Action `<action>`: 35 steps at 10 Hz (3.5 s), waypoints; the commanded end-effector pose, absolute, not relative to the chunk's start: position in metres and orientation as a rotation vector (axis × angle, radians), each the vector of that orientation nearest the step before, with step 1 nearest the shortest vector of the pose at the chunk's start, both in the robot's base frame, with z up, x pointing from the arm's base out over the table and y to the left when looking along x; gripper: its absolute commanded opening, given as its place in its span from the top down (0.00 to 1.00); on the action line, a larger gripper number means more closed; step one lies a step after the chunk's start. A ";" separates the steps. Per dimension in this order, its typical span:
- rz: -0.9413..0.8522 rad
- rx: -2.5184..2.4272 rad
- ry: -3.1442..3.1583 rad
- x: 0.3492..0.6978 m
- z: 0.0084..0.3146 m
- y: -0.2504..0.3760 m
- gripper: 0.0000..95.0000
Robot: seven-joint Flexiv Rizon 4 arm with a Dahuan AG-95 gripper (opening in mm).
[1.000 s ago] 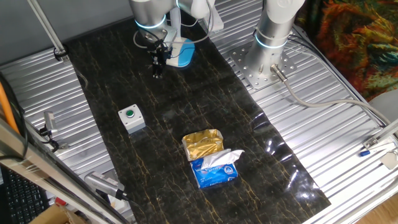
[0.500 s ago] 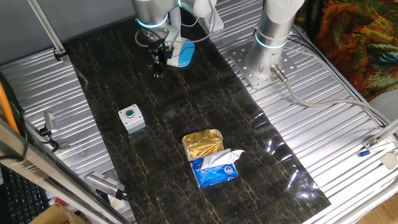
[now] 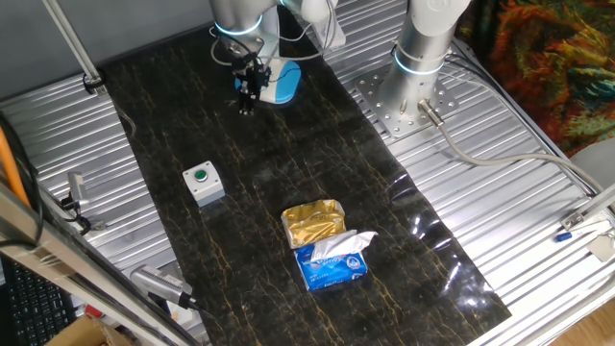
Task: Turn on the desk lamp by pressing the button
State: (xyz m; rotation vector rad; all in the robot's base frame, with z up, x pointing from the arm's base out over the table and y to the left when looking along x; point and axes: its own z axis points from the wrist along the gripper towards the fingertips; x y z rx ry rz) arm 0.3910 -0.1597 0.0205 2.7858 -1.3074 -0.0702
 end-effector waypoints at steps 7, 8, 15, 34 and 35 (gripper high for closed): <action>-0.100 2.810 -1.330 0.399 0.030 -0.168 0.00; -0.103 2.813 -1.328 0.399 0.031 -0.168 0.00; -0.110 2.832 -1.342 0.401 0.030 -0.166 0.00; -0.115 2.791 -1.418 0.404 0.032 -0.154 0.00; -0.124 2.799 -1.418 0.407 0.033 -0.155 0.00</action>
